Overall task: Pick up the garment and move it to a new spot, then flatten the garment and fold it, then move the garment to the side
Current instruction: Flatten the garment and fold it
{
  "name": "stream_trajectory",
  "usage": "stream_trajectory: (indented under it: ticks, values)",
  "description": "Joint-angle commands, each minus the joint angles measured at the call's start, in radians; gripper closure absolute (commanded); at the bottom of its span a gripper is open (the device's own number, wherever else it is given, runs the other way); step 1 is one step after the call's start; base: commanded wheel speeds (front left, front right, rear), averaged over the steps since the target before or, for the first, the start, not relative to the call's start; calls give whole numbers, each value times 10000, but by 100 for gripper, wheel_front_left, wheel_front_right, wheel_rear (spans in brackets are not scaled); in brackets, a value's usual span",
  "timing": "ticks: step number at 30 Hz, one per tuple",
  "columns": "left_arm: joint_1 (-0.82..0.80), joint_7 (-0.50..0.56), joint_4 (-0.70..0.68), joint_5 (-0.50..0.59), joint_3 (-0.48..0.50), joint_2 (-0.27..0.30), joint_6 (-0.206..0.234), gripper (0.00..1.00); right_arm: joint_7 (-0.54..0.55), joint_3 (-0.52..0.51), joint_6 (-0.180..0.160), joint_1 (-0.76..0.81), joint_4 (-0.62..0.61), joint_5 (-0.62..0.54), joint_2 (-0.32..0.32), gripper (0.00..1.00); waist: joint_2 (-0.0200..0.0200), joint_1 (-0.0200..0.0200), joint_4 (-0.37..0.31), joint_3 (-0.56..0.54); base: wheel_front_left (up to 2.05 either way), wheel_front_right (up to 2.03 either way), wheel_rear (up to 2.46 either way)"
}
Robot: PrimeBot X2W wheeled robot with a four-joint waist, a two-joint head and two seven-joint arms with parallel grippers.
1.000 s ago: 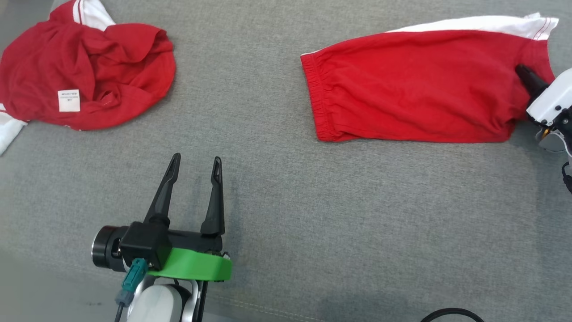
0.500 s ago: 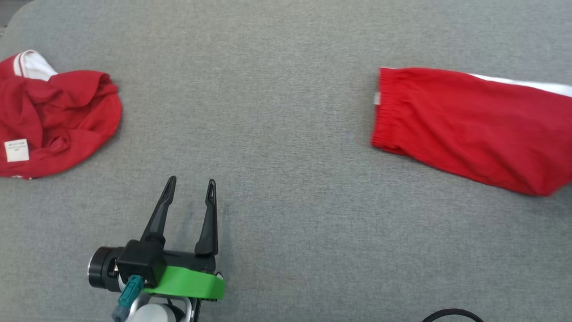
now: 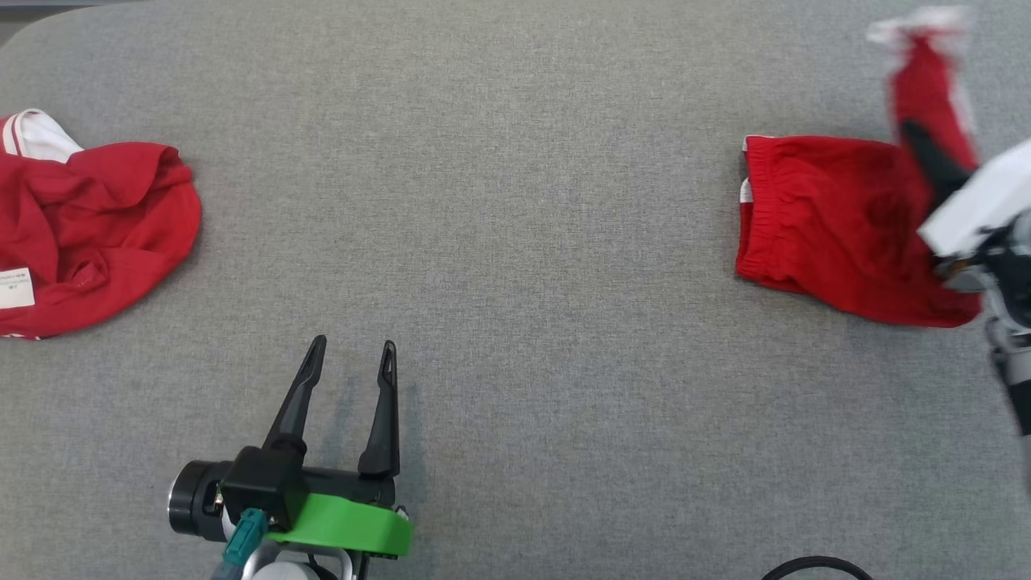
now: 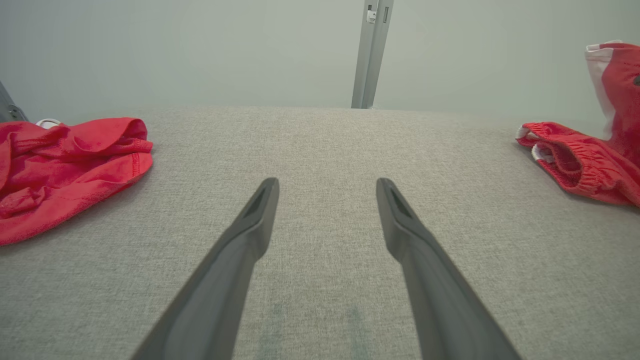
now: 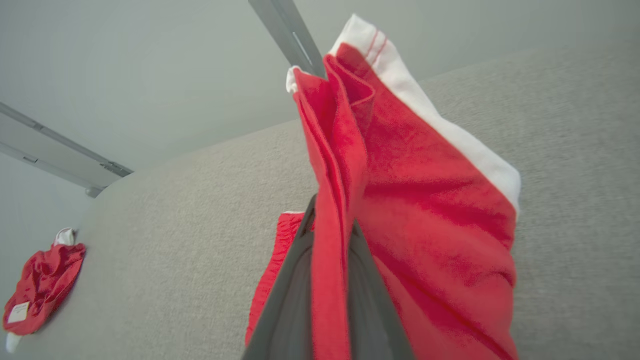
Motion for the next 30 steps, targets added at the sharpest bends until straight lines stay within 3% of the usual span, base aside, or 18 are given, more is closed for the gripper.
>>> stream_trajectory:
  ticks: [1,5,13,14,15,16,24,28,29,30]
  values:
    - [32,-25,37,108,5,6,-29,0,193,384,2,15,-309,-124,253,100,0,0,-39,6,0,0,0]
    - [-253,-25,117,203,-24,3,-101,0,551,1291,3,304,-724,-440,1073,100,0,0,67,13,0,0,0]
    - [-176,-25,278,282,148,-2,-153,0,175,1547,3,136,-157,-1154,1676,100,0,0,247,30,0,0,0]
    - [-135,-25,290,284,149,-3,-153,0,104,1557,3,106,-106,-1229,1684,89,0,0,263,28,0,0,0]
    - [-109,-25,304,277,150,-4,-151,0,-4,1621,3,83,-120,-1301,1689,40,0,0,276,33,0,0,0]
    - [-75,-25,309,233,137,-5,-134,0,-215,1631,3,137,-192,-1329,1728,0,0,0,288,15,0,0,0]
    - [164,-25,239,93,246,-5,14,0,-1009,1400,3,1266,-2491,-830,1388,0,0,0,109,-148,0,0,0]
    - [202,-25,111,58,230,-5,83,0,-2003,459,3,2138,-3339,-1744,998,0,0,0,-29,-71,0,0,0]
    - [179,-25,95,41,191,-5,86,0,-2341,227,3,2342,-3281,-2181,909,24,0,0,-40,-35,0,0,0]
    - [143,-25,80,25,151,-6,88,0,-2735,73,3,2507,-3176,-2735,759,62,0,0,-38,-2,0,0,0]
